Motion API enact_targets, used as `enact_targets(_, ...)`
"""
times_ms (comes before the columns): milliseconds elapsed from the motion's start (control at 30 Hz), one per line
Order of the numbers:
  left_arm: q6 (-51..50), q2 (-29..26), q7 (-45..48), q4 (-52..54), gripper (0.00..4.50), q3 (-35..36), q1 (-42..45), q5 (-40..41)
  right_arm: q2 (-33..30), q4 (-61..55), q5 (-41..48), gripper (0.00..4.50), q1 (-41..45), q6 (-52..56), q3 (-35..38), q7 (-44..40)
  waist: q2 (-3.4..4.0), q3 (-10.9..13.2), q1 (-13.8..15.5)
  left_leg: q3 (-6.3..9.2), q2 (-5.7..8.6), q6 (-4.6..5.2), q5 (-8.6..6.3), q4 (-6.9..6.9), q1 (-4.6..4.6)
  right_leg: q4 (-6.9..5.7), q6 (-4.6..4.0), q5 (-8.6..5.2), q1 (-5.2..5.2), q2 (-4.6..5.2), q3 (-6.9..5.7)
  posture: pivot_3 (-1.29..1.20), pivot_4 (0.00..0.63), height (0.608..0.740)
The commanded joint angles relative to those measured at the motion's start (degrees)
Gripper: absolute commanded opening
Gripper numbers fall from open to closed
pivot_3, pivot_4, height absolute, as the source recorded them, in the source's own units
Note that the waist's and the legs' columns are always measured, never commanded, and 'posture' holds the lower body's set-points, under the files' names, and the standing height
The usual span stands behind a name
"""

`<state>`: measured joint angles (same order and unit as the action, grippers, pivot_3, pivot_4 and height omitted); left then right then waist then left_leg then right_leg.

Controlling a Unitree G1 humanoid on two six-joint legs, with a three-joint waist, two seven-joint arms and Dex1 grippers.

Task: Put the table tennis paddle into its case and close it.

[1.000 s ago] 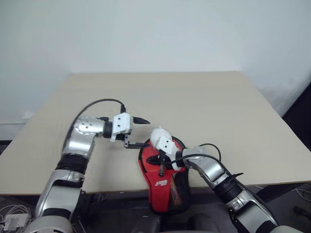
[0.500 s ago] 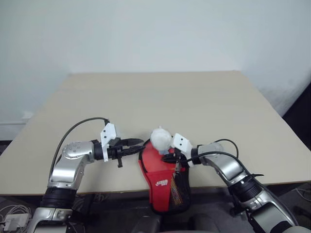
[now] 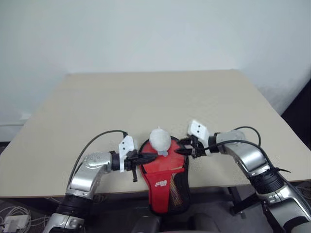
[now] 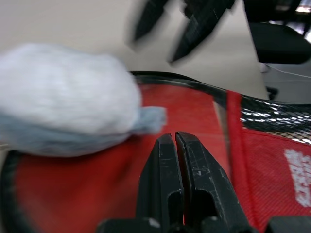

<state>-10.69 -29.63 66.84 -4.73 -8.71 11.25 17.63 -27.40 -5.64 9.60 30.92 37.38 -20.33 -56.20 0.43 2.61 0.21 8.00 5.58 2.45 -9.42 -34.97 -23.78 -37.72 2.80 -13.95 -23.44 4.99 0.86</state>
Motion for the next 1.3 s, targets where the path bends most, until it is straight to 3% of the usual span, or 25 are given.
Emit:
enact_targets(33, 0.18, 0.15, 0.74, -0.34, 0.0, -0.83, 2.59, -0.34, 0.8, -1.58, 1.29, 3.34, 2.03, 0.13, 1.72, 0.67, -0.01, 0.0, 0.05, 0.03, 0.0, 0.0, 0.0, 0.0, 0.0, 0.01, 0.0, 0.0, 0.01, 0.0, -0.03, 0.0, 0.0, 0.707)
enact_targets(133, 0.82, 0.85, 0.89, -2.12, 0.0, -1.97, 3.98, -1.09, 1.84, -0.95, 0.88, 4.4, 3.22, -0.13, 1.73, 1.63, 0.0, 0.0, 0.02, 0.01, 0.01, 0.0, 0.0, 0.0, -0.04, 0.04, -0.01, -0.01, -0.01, -0.01, -0.03, 0.0, 0.0, 0.707)
enact_targets(167, 0.93, 1.14, 0.86, -2.69, 0.0, -2.17, 4.42, -1.26, 2.27, -0.71, 0.84, 4.48, 3.61, -0.01, 1.71, 2.03, 0.0, 0.0, 0.02, -0.01, 0.01, 0.0, 0.0, 0.0, -0.04, 0.05, -0.01, -0.01, -0.01, -0.02, -0.02, 0.0, 0.0, 0.707)
enact_targets(700, 1.64, 3.85, 1.52, -6.94, 0.0, -4.48, 6.62, -3.16, 11.47, 9.8, -1.31, 4.48, 8.41, -0.74, -1.55, 7.11, 0.0, -0.01, -0.01, -0.02, 0.03, 0.0, 0.0, 0.0, -0.01, 0.03, 0.0, 0.01, -0.02, -0.08, -0.07, 0.0, 0.0, 0.707)
enact_targets(1100, 1.21, 4.62, 1.63, -7.42, 0.0, -4.5, 6.48, -3.48, 14.93, 20.71, -5.2, 4.48, 9.39, -6.28, -4.33, 7.01, 0.0, -0.01, -0.04, -0.02, 0.03, 0.0, 0.0, 0.0, 0.11, -0.04, 0.0, 0.02, 0.05, -0.12, -0.06, 0.0, 0.0, 0.707)
enact_targets(1200, 1.25, 4.6, 1.62, -7.37, 0.0, -4.46, 6.36, -3.56, 15.53, 22.5, -5.71, 3.91, 9.95, -7.02, -3.81, 7.43, 0.01, -0.01, -0.05, -0.01, 0.02, 0.0, 0.0, 0.01, 0.13, -0.06, -0.01, 0.02, 0.05, -0.13, -0.06, 0.0, 0.0, 0.707)
enact_targets(1300, 1.33, 4.63, 1.58, -7.52, 0.0, -4.46, 6.37, -3.66, 15.85, 23.51, -5.86, 2.93, 10.33, -7.51, -3.47, 7.42, 0.01, -0.01, -0.05, -0.01, 0.03, 0.0, 0.0, 0.01, 0.14, -0.07, -0.01, 0.02, 0.05, -0.14, -0.06, 0.0, 0.0, 0.707)
